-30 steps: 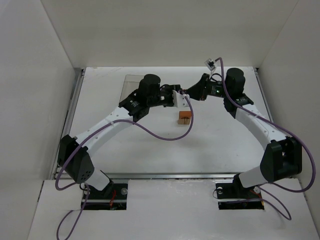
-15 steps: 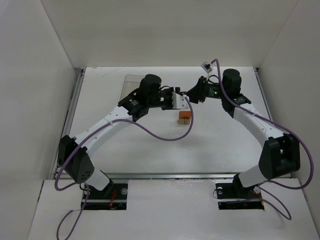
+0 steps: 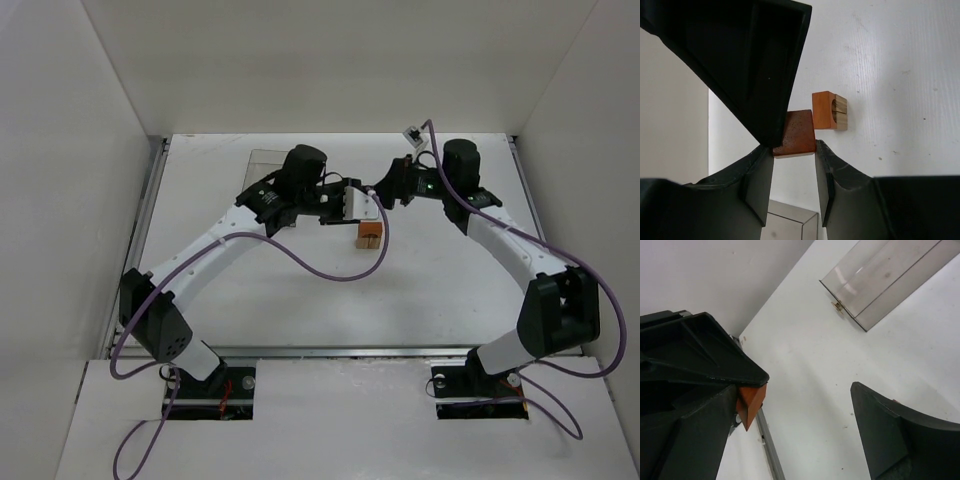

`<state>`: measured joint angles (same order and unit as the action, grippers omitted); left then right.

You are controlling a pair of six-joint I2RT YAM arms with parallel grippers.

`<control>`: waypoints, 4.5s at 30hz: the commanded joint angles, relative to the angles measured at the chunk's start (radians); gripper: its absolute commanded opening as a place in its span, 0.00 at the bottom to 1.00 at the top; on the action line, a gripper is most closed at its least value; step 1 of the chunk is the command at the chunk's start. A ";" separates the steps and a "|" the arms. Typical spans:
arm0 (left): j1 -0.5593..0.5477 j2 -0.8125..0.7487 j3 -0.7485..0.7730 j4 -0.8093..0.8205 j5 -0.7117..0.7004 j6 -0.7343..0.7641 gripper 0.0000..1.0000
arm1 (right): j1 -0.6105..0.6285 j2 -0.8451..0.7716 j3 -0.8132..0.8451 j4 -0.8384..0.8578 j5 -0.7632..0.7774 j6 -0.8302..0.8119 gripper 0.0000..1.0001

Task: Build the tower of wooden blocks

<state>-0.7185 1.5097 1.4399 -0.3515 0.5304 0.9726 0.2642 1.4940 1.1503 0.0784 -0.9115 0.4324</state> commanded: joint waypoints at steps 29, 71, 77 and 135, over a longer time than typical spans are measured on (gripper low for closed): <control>-0.048 0.501 0.592 -0.397 -0.138 -0.150 0.00 | -0.210 -0.209 -0.018 -0.238 0.856 -0.077 1.00; -0.068 0.693 0.728 -0.529 -0.194 -0.140 0.00 | -0.241 -0.133 -0.064 -0.216 0.760 -0.077 1.00; -0.068 0.702 0.728 -0.538 -0.185 -0.129 0.00 | -0.241 -0.133 -0.073 -0.207 0.760 -0.077 1.00; -0.068 0.712 0.746 -0.547 -0.205 -0.110 0.39 | -0.241 -0.106 -0.064 -0.207 0.732 -0.077 1.00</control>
<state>-0.7837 2.2433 2.1448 -0.8845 0.3130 0.8509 0.0273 1.3899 1.0779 -0.1715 -0.1692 0.3683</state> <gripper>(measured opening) 0.379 0.999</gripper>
